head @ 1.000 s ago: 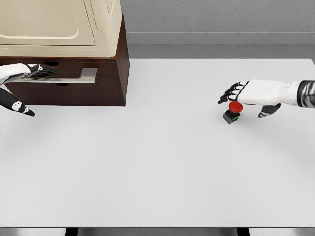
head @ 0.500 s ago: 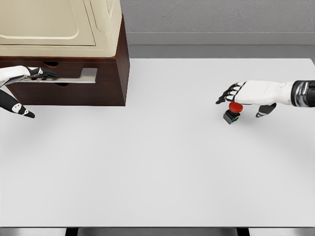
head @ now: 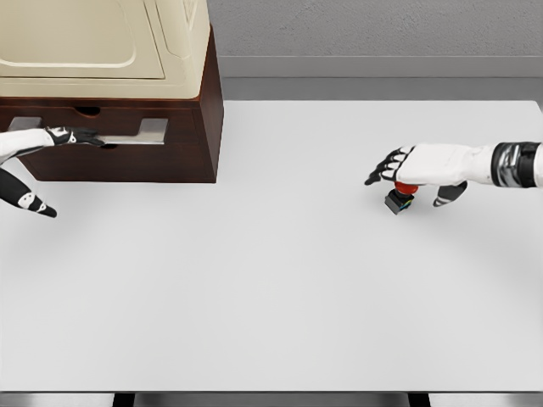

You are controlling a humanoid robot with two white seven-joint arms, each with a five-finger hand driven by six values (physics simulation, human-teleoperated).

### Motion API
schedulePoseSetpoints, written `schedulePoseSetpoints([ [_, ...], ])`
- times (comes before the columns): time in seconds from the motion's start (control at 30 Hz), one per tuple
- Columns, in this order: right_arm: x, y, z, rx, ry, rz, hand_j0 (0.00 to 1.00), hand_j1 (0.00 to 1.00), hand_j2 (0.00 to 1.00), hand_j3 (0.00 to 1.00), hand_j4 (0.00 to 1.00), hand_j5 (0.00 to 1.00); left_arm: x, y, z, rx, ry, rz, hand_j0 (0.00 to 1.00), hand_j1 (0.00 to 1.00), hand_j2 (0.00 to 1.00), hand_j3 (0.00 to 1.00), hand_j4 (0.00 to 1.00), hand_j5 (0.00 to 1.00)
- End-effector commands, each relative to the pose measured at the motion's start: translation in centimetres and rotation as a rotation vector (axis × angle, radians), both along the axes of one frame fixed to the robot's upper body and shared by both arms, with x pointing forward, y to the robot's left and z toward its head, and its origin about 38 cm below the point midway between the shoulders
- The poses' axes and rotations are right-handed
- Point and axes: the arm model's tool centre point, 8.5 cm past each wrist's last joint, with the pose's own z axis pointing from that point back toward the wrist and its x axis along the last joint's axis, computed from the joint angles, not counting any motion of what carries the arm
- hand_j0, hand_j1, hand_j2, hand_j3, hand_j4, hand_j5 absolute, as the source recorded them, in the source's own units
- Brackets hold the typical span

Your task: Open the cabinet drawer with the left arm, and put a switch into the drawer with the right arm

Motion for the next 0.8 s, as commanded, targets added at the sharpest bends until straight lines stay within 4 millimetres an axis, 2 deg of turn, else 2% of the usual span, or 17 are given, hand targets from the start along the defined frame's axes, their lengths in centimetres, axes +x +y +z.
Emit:
schedulePoseSetpoints([
  [0.0, 0.1, 0.0, -0.2, -0.005, 0.002, -0.004, 1.0, 1.0, 1.0, 1.0, 1.0, 1.0, -0.4, -0.2, 0.1, -0.023, 0.009, -0.02, 1.0, 1.0, 1.0, 1.0, 1.0, 1.0],
  [0.77, 0.5, 0.1, -0.7, -0.01, 0.013, -0.01, 1.0, 1.0, 1.0, 1.0, 1.0, 1.0, -3.5, 1.4, -0.4, 0.024, 0.013, -0.134, 1.0, 1.0, 1.0, 1.0, 1.0, 1.0],
])
